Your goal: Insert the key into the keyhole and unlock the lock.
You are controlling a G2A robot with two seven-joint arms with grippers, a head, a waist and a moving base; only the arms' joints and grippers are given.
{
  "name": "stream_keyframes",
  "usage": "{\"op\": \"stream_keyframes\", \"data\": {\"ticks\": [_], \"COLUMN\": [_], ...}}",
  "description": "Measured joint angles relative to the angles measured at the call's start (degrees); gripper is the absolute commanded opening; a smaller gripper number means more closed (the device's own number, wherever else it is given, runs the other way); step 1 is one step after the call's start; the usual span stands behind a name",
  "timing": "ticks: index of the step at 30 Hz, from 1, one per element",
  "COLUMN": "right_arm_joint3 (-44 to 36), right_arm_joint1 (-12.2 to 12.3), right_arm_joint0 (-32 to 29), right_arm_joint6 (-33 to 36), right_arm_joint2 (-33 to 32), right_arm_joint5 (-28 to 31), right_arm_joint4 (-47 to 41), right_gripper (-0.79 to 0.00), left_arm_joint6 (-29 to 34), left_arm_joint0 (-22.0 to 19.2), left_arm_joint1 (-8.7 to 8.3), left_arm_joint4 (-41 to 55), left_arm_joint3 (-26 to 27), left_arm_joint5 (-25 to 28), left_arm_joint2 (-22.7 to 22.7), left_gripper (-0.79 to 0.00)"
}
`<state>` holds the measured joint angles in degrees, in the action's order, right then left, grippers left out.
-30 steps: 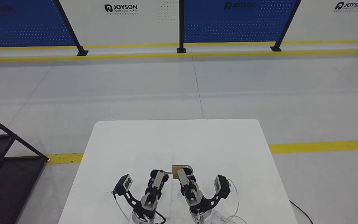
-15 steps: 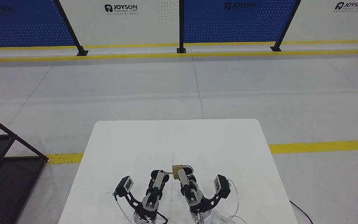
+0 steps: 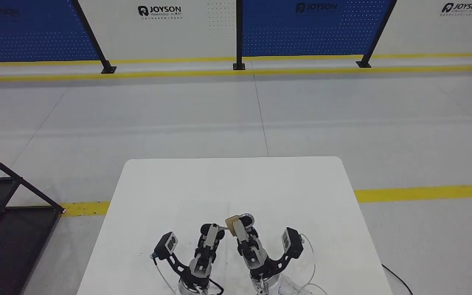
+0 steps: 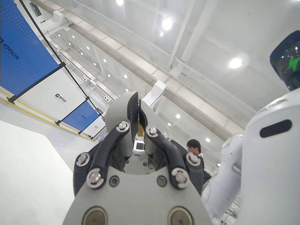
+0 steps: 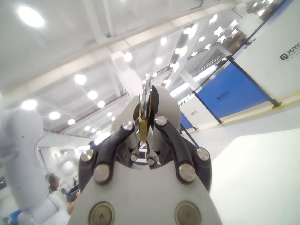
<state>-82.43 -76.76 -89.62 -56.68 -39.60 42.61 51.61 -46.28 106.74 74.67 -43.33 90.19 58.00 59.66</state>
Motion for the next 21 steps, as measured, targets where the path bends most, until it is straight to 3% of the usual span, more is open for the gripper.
{"op": "stream_keyframes", "data": {"ticks": [13, 21], "right_arm_joint3": [-0.11, -0.7], "right_arm_joint1": [-0.29, -0.43], "right_arm_joint0": [-0.44, -1.27], "right_arm_joint6": [0.67, -1.81], "right_arm_joint2": [-0.69, -1.69], "right_arm_joint5": [0.46, -2.45], "right_arm_joint4": [0.45, 2.74], "right_gripper": [-0.785, -0.785], "left_arm_joint6": [-0.01, 0.0], "left_arm_joint0": [0.63, 0.82], "left_arm_joint1": [1.17, 1.15], "left_arm_joint4": [0.52, -2.55], "left_arm_joint3": [0.48, 0.55], "left_arm_joint5": [0.0, 0.0], "left_arm_joint2": [1.07, 1.58], "left_gripper": [-0.785, -0.785]}}
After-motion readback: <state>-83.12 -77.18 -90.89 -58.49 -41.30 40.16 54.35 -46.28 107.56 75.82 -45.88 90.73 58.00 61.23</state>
